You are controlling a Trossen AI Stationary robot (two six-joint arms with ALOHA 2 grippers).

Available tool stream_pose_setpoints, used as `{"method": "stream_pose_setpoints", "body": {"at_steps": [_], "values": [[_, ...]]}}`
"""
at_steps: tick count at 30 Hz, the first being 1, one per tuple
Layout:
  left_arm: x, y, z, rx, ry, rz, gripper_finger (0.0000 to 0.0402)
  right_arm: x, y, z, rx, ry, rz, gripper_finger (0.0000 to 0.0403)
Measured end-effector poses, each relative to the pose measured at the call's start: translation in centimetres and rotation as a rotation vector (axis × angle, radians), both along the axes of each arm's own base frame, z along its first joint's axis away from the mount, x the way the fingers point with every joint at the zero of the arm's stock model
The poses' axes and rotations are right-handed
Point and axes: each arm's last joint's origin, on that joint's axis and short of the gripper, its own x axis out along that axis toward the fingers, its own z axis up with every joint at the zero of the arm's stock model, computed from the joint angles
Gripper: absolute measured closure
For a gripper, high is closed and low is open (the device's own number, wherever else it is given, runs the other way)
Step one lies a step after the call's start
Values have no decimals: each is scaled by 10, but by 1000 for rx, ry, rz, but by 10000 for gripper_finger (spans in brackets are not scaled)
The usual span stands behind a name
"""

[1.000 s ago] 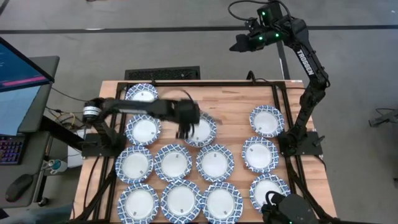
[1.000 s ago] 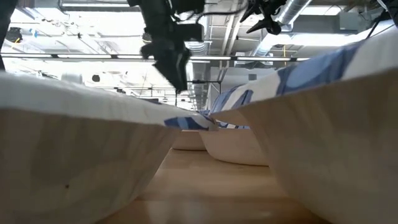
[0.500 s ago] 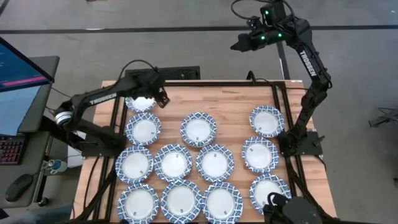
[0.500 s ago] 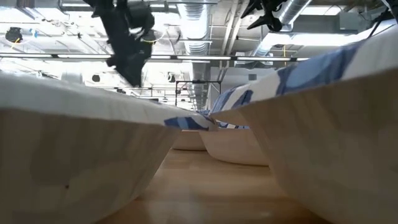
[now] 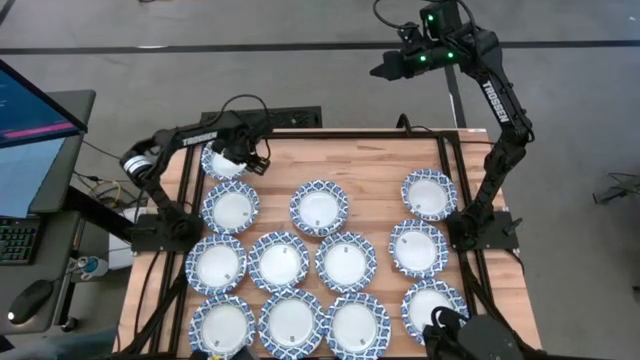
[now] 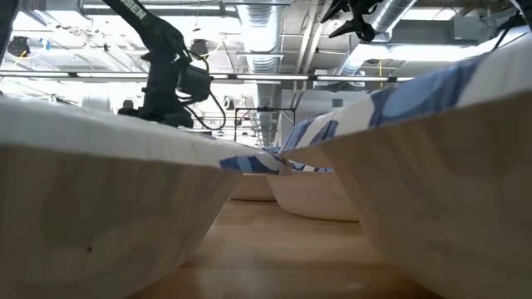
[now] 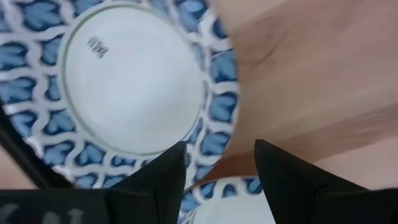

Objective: Nest bowls inside each other
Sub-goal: Stack the blue bowl on top of the blue bowls

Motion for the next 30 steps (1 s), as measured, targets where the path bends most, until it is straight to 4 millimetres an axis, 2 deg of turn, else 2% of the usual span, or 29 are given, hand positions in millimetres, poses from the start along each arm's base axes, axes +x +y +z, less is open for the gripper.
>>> {"method": "stream_pose_setpoints", "body": {"at_steps": [5,10,20,30], "values": [[12,4,-7,75,-9,-55,220,0,0,0,1,0,0,173],[11,12,-14,105,12,-66,220,0,1,-1,7,5,1,173],[11,20,-27,38,-28,-50,220,0,0,0,4,3,0,173],[13,23,-52,-28,48,-71,221,0,0,0,4,4,-1,173]]}}
